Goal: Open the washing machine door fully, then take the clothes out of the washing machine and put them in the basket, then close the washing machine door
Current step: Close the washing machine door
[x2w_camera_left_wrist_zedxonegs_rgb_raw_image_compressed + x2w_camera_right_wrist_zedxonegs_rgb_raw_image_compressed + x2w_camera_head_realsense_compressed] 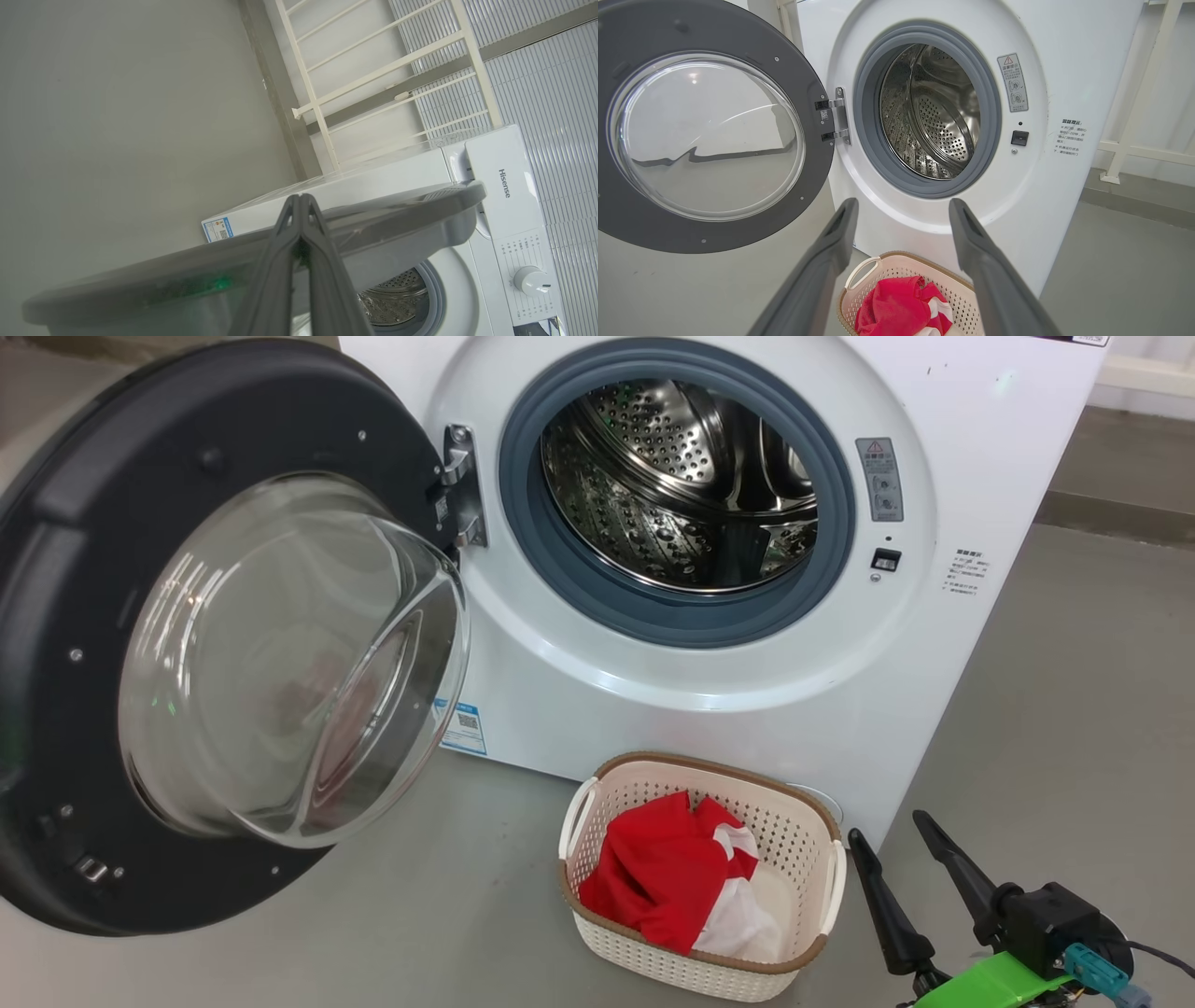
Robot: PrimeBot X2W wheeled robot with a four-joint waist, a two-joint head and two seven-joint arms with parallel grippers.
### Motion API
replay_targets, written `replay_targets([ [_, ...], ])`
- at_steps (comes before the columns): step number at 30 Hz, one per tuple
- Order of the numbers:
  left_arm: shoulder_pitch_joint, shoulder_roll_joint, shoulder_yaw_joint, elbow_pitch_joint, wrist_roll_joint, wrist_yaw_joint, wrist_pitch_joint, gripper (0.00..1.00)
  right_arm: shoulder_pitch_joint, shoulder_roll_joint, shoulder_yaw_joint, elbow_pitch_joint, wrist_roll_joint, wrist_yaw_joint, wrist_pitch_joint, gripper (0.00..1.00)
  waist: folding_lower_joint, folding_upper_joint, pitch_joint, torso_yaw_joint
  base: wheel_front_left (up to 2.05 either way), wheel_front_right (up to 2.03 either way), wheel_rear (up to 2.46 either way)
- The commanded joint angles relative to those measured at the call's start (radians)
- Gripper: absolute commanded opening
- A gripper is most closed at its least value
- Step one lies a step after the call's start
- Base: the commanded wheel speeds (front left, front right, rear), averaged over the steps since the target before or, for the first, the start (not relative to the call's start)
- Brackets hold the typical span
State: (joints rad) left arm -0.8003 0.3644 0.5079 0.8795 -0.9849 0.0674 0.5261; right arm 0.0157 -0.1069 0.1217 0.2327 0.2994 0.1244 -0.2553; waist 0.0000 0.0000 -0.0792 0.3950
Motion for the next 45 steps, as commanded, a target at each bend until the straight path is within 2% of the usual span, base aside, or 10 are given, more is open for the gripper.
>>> replay_targets([
  [1, -0.028, 0.053, -0.003, -0.016, 0.005, -0.014, 0.030, 0.00, -0.034, -0.019, 0.026, -0.020, 0.004, 0.006, -0.006, 1.00, 0.0000, 0.0000, 0.000, -0.001, 0.00, 0.00, 0.00],
  [12, 0.027, 0.015, -0.029, -0.041, -0.021, -0.054, 0.129, 0.00, -0.030, -0.010, 0.020, -0.025, 0.010, 0.006, -0.006, 1.00, 0.0000, 0.0000, 0.002, 0.000, 0.00, 0.00, 0.00],
  [17, 0.059, -0.036, 0.005, -0.107, -0.075, -0.060, 0.145, 0.00, -0.027, -0.001, 0.012, -0.025, 0.010, 0.006, -0.006, 1.00, 0.0000, 0.0000, 0.002, 0.005, 0.00, 0.00, 0.00],
  [21, 0.090, -0.078, 0.024, -0.173, -0.104, -0.048, 0.154, 0.00, -0.026, 0.004, 0.011, -0.024, 0.009, 0.006, -0.006, 1.00, 0.0000, 0.0000, -0.001, 0.008, 0.00, 0.00, 0.00],
  [27, 0.186, -0.187, 0.047, -0.383, -0.147, 0.017, 0.179, 0.00, -0.024, 0.005, 0.014, -0.023, -0.003, 0.006, -0.006, 1.00, 0.0000, 0.0000, -0.005, 0.008, 0.00, 0.00, 0.00],
  [33, 0.301, -0.264, 0.050, -0.629, -0.175, 0.099, 0.233, 0.00, -0.022, 0.007, 0.017, -0.024, -0.009, 0.006, -0.006, 1.00, 0.0000, 0.0000, -0.001, -0.006, 0.00, 0.00, 0.00],
  [39, 0.402, -0.301, 0.017, -0.837, -0.191, 0.162, 0.259, 0.00, -0.021, 0.008, 0.013, -0.025, -0.010, 0.006, -0.006, 1.00, 0.0000, 0.0000, 0.010, -0.023, 0.00, 0.00, 0.00],
  [45, 0.473, -0.312, -0.033, -0.957, -0.231, 0.205, 0.240, 0.00, -0.027, 0.012, 0.011, -0.023, -0.016, 0.006, -0.006, 1.00, 0.0000, 0.0000, 0.017, -0.043, 0.00, 0.00, 0.00],
])
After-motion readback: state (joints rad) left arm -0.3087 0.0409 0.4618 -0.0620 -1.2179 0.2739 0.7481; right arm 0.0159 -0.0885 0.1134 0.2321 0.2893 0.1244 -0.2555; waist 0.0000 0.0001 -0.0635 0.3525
